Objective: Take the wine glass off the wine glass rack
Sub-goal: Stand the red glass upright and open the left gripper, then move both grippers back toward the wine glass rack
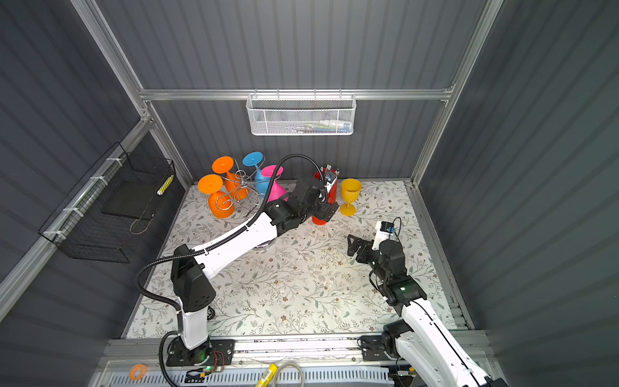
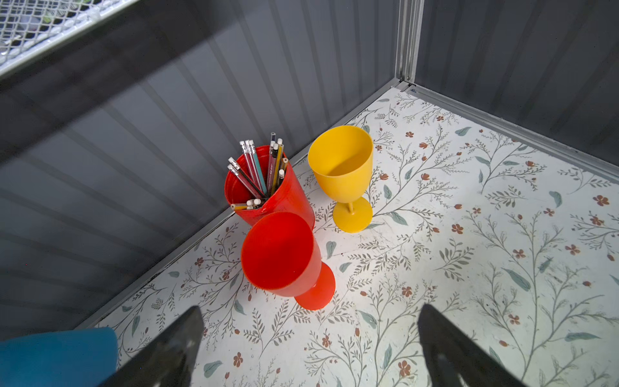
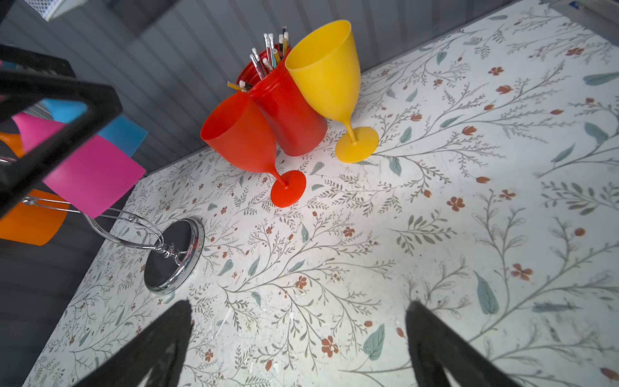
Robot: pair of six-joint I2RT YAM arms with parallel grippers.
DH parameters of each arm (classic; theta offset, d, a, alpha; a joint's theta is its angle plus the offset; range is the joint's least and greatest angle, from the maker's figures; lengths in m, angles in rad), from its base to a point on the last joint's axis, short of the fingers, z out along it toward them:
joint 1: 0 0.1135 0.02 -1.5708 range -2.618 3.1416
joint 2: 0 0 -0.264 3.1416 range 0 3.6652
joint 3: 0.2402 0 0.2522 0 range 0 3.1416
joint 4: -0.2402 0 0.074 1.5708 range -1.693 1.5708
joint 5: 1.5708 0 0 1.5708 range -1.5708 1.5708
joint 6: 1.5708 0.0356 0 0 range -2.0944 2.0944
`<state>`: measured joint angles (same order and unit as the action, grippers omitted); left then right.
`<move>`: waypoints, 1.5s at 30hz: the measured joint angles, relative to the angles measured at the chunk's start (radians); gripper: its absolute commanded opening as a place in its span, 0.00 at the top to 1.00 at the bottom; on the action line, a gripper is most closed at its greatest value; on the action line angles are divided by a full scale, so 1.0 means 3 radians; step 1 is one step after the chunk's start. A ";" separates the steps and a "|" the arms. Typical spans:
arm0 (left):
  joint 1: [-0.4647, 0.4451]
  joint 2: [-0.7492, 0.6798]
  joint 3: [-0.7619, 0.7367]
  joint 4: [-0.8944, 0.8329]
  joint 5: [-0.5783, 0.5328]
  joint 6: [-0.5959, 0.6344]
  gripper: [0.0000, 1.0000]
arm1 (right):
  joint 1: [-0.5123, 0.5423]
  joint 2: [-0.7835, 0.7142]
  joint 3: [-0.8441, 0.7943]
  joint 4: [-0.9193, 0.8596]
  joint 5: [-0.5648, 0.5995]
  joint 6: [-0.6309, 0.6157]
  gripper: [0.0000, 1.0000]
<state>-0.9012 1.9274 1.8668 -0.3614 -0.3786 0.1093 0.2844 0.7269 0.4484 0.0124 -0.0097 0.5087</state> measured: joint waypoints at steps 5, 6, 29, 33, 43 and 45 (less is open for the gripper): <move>-0.0027 -0.0114 -0.0163 0.0066 -0.0029 -0.0004 0.00 | 0.0006 -0.0140 -0.0069 0.0064 0.0038 -0.0018 0.01; -0.0032 -0.0144 -0.0188 0.0084 -0.0039 -0.0005 0.00 | 0.0010 -0.0169 -0.0086 0.0075 0.0048 -0.0024 0.01; -0.0401 -0.1066 -0.0707 0.0134 -0.0159 -0.0093 0.00 | 0.0046 -0.0432 -0.0219 0.0161 0.0118 -0.0062 0.03; -0.0401 -0.1335 -0.0842 0.0107 -0.0294 -0.0132 0.00 | 0.0109 -0.0462 -0.0258 0.0234 0.0118 -0.0069 0.03; -0.0397 -0.1666 -0.0947 -0.0141 -0.0771 -0.0239 0.00 | 0.0467 -0.0337 -0.0329 0.0605 0.0083 -0.0164 0.04; -0.0397 -0.1698 -0.0952 -0.0223 -0.0888 -0.0254 0.00 | 0.0579 -0.0251 -0.0328 0.0676 0.0095 -0.0191 0.04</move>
<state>-1.0203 1.4181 1.5810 -0.4282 -0.6449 0.0330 0.4580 0.6518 0.3500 0.2153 0.0189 0.4515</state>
